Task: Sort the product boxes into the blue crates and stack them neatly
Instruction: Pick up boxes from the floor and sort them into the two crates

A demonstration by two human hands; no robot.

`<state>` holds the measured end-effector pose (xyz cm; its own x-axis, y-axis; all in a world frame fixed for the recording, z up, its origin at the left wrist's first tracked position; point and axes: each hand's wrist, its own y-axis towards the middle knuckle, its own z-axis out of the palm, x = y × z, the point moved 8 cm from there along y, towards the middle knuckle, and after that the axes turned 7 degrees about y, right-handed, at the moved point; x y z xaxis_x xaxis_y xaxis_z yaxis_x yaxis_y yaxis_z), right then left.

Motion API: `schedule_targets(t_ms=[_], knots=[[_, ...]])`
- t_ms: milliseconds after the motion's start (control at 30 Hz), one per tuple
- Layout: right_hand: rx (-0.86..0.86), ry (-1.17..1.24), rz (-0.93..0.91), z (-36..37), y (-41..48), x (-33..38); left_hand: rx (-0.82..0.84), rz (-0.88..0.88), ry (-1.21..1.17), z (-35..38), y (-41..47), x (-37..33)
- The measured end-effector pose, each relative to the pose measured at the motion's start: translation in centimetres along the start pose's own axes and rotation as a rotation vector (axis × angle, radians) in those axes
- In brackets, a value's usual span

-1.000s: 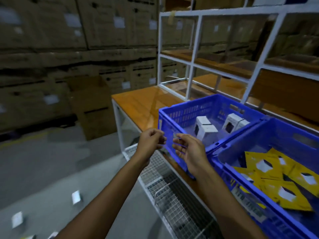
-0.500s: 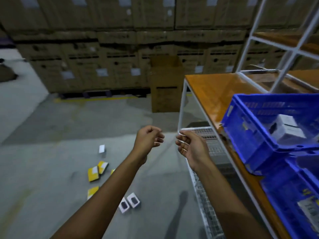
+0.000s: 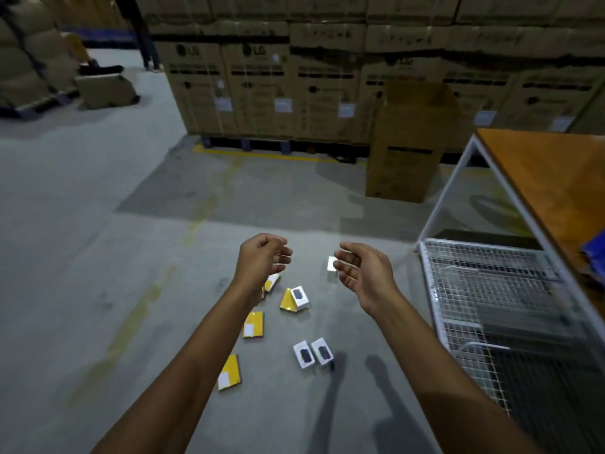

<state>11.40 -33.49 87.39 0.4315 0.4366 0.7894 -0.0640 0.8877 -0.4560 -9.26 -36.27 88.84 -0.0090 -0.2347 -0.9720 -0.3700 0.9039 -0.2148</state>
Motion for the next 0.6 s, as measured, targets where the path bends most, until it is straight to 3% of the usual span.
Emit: schedule_targets(t_ms=[267,600], knots=[[0.006,-0.076,0.108,6.9,3.1,-8.1,-0.113,-0.121,-0.013,-10.8,4.2,5.7],[0.016,-0.207,0.193,8.3,9.6,-13.0,-0.181,-0.270,0.014,-12.3,7.9,12.5]])
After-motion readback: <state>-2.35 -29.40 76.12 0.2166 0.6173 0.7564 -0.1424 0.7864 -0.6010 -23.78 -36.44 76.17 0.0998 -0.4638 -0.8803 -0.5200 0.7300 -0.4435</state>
